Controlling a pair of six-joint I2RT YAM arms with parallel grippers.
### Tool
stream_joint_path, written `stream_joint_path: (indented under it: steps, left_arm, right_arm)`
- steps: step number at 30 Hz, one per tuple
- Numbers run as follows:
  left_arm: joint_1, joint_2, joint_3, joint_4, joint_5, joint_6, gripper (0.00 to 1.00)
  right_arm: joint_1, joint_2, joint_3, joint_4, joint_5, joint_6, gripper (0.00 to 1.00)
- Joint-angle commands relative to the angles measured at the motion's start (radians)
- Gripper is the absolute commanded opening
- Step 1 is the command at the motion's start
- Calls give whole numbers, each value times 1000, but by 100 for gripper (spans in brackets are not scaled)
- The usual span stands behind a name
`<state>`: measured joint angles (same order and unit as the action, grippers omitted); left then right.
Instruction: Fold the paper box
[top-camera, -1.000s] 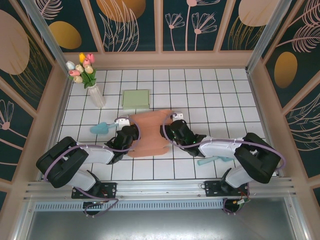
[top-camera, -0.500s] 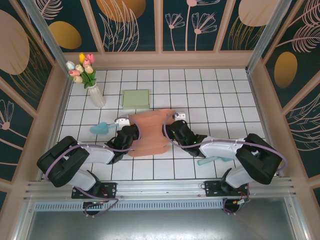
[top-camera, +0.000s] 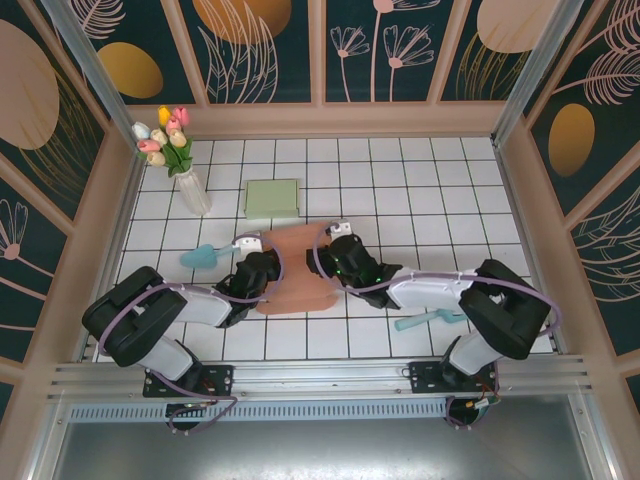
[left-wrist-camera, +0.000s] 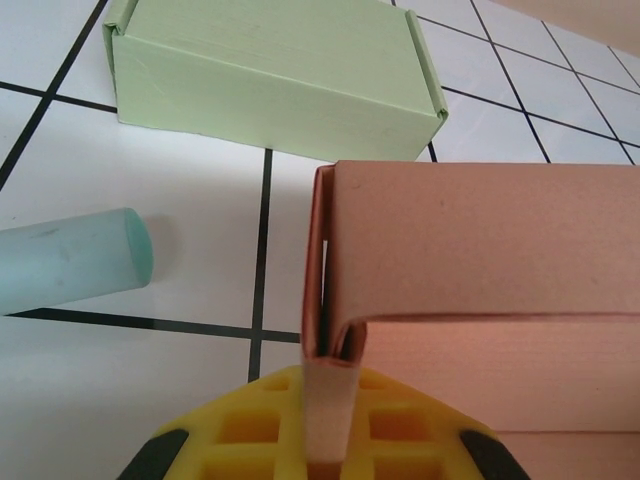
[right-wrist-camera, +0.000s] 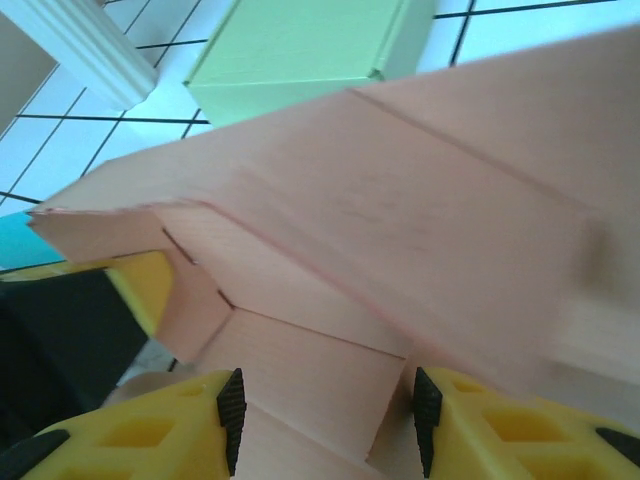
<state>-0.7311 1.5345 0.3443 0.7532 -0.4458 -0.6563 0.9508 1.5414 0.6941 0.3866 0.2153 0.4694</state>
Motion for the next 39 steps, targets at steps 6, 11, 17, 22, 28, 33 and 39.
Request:
stream_joint_path:
  steps: [6,11,17,22,28,33,39]
  left_arm:
    - [1,-17,4,29,10,7,0]
    - [1,-22,-2,26,-7,9,0]
    - [1,-25,1,18,-36,37,0]
    - [2,-49,-33,79,6,90,0]
    - [2,-89,-77,157,51,186,0]
    - [2,-100,-106,208,91,215,0]
    - [2,-107,-110,228,130,212,0]
  right_arm:
    - [26,83,64,-1,6,-26,50]
    - [67,11,82,-103,62,-66,50]
    - [174,-154,56,-297,299,-124,51]
    - [172,-338,29,-458,422,-137,53]
    - [5,-588,-40,-567,447,-160,57]
    - [-140,-712,-173,-465,234,-186,56]
    - [-140,-686,-267,-303,7,-265,55]
